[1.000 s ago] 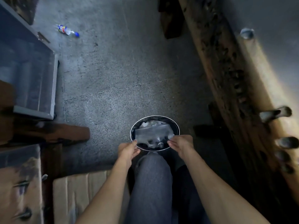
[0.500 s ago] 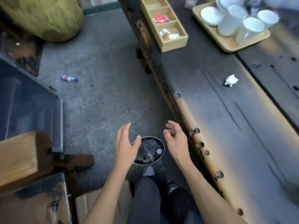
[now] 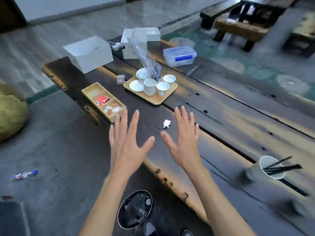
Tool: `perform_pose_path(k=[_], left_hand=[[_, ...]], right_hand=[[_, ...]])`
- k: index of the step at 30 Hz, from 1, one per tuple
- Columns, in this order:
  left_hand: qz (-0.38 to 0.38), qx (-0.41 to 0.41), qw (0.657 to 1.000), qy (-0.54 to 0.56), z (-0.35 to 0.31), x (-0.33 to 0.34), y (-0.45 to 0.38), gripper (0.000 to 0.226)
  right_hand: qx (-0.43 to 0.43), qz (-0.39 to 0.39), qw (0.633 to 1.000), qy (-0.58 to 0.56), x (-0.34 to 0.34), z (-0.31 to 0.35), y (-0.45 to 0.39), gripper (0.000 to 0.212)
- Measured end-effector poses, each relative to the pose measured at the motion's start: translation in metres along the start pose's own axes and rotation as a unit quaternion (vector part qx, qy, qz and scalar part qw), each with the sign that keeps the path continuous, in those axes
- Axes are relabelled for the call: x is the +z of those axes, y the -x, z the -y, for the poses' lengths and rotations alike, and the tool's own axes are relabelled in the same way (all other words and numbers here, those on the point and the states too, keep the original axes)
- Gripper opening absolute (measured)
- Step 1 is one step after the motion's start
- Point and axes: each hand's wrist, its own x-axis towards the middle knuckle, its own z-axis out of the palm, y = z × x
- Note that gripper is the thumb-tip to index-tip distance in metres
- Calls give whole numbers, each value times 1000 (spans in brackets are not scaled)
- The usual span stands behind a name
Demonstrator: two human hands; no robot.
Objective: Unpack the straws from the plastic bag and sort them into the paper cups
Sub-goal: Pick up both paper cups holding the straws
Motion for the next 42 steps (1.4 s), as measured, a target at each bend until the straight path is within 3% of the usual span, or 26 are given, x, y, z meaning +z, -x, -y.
perform_pose_path(k=[15, 25, 28, 32, 37, 42], left_hand=[[143, 172, 966, 129, -222, 127, 34, 88], [227, 140, 946, 186, -340, 225, 101, 95], [236, 109, 945, 197, -342, 244, 109, 96], [271, 10, 930, 248, -326, 268, 113, 97], [298, -101, 910, 269, -306, 298, 112, 103], [311, -165, 888, 297, -297, 324, 104, 108]], right_hand=[[201, -160, 966, -9, -178, -163, 103, 81], [294, -232, 926, -58, -266, -271, 191, 83], [315, -247, 909, -119, -267, -282, 203, 76], [353, -288, 872, -181, -243, -293, 236, 66], [471, -336, 789, -210, -215, -322, 268, 75], [518, -307, 756, -256, -207, -358, 264, 89]])
